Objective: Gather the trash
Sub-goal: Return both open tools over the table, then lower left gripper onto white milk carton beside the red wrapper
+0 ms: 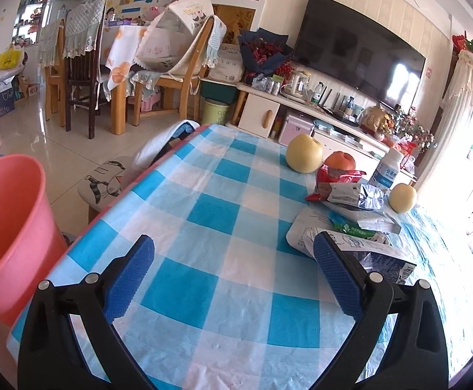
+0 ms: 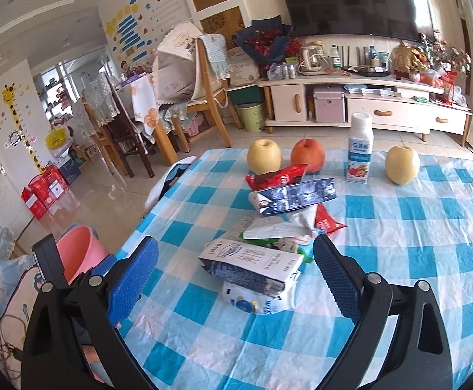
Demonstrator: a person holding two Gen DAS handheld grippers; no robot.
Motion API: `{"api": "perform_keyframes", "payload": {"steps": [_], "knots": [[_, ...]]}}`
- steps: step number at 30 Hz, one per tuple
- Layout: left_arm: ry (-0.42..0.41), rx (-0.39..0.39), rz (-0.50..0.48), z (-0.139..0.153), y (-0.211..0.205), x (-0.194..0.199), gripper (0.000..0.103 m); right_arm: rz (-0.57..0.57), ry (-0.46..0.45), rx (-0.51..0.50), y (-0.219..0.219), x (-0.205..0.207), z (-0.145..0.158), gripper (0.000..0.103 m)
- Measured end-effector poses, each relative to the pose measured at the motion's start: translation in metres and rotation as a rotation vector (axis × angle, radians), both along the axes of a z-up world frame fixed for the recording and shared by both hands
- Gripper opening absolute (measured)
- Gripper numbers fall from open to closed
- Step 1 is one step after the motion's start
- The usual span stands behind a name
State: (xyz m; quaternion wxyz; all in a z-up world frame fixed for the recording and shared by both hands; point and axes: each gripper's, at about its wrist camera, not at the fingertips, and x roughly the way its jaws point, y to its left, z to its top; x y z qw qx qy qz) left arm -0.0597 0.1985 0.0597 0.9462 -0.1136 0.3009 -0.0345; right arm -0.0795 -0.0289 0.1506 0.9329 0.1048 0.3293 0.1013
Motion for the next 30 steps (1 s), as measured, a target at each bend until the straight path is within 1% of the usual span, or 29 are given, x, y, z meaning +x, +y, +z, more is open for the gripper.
{"api": "perform_keyframes", "payload": {"steps": [3, 6, 11, 13, 15, 18, 20, 23, 24, 25, 27, 28, 29, 30], "knots": [[0.014, 0.006, -0.024, -0.002, -0.008, 0.004, 0.099, -0.027, 0.005, 0.016, -0.016, 0.001, 0.004, 0.095], [0.009, 0.004, -0.062, -0.001, -0.014, 0.009, 0.099, -0.063, 0.011, 0.028, -0.035, 0.002, 0.008, 0.095], [0.007, 0.015, -0.156, 0.006, -0.029, 0.024, 0.099, -0.138, 0.035, -0.006, -0.063, 0.005, 0.009, 0.095], [-0.001, 0.037, -0.204, 0.014, -0.041, 0.036, 0.099, -0.159, 0.050, -0.002, -0.074, 0.008, 0.007, 0.095], [0.006, 0.052, -0.262, 0.024, -0.055, 0.055, 0.099, -0.175, 0.069, 0.020, -0.085, 0.010, 0.005, 0.095], [0.040, 0.008, -0.311, 0.033, -0.071, 0.091, 0.099, -0.186, 0.093, 0.056, -0.099, 0.012, 0.002, 0.095], [0.056, -0.005, -0.340, 0.037, -0.085, 0.114, 0.099, -0.191, 0.108, 0.075, -0.104, 0.013, -0.001, 0.095], [0.079, 0.040, -0.381, 0.041, -0.113, 0.143, 0.099, -0.187, 0.133, 0.092, -0.107, 0.015, -0.005, 0.095], [0.083, 0.067, -0.387, 0.041, -0.125, 0.154, 0.098, -0.184, 0.141, 0.093, -0.106, 0.017, -0.007, 0.095], [0.086, 0.080, -0.390, 0.042, -0.133, 0.161, 0.097, -0.179, 0.149, 0.092, -0.106, 0.017, -0.008, 0.095], [0.120, 0.093, -0.402, 0.038, -0.151, 0.179, 0.090, -0.169, 0.155, 0.085, -0.104, 0.018, -0.010, 0.095], [0.164, 0.110, -0.386, 0.033, -0.161, 0.193, 0.081, -0.165, 0.158, 0.083, -0.104, 0.018, -0.010, 0.095], [0.192, 0.120, -0.370, 0.028, -0.166, 0.201, 0.073, -0.160, 0.162, 0.084, -0.103, 0.018, -0.011, 0.095], [0.219, 0.123, -0.351, 0.022, -0.169, 0.211, 0.070, -0.153, 0.166, 0.086, -0.102, 0.018, -0.011, 0.095]]}}
